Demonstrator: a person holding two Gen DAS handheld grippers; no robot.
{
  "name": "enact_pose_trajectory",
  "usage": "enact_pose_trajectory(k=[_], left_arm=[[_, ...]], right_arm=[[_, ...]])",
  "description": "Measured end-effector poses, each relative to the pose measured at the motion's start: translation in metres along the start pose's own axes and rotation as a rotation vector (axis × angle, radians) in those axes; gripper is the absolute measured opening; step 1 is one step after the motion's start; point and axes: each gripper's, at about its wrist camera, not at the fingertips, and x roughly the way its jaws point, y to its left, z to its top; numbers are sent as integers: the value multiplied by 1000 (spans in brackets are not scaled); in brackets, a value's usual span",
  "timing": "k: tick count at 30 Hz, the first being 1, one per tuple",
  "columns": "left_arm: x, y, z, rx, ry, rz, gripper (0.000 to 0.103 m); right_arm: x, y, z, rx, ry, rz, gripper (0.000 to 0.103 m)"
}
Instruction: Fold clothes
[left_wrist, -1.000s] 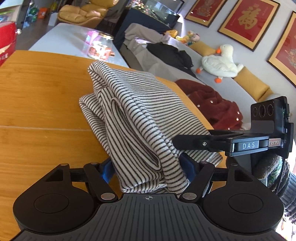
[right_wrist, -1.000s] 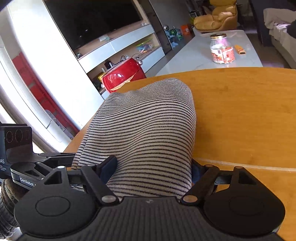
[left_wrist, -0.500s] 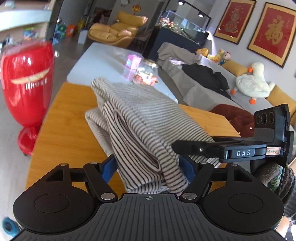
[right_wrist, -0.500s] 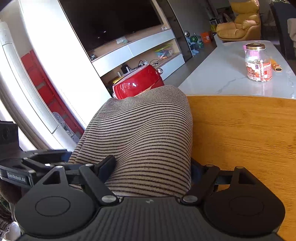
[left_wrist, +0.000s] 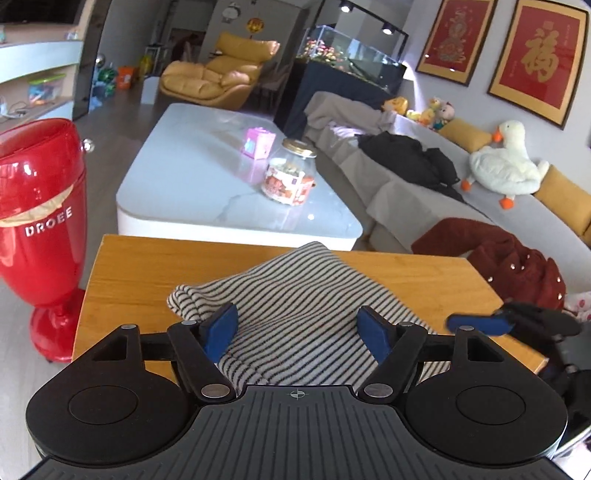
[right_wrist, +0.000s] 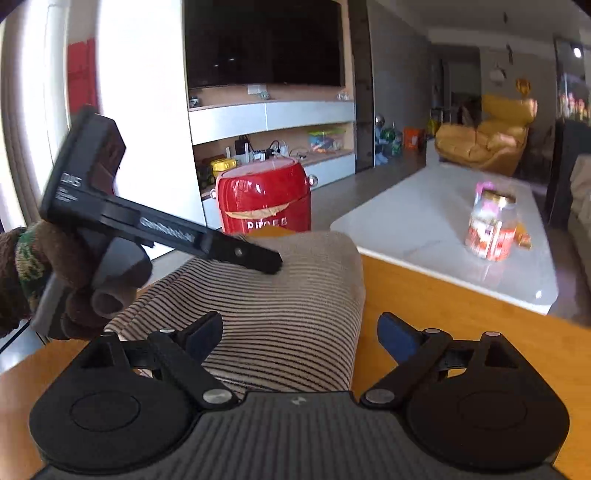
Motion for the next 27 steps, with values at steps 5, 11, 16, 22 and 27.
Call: enact_pose_trajectory(k=[5,11,16,22,27], left_arm=[[1,12,-10,-38,-22,-27,77],[1,21,-14,-81,-33,-46,77],[1,22,-14,-81,-34,-51,77],[2,26,-13,-101,-33,-62,78],[2,29,-12,-117,-33,-71,78]], right_arm=[[7,45,4,-118,51,110,64],[12,47,-7,-87,65,108,64],[-13,4,0,148,28,107,93],[2,-57,-26,500,69,119,97],[35,-61,-43,674,127,273,98]])
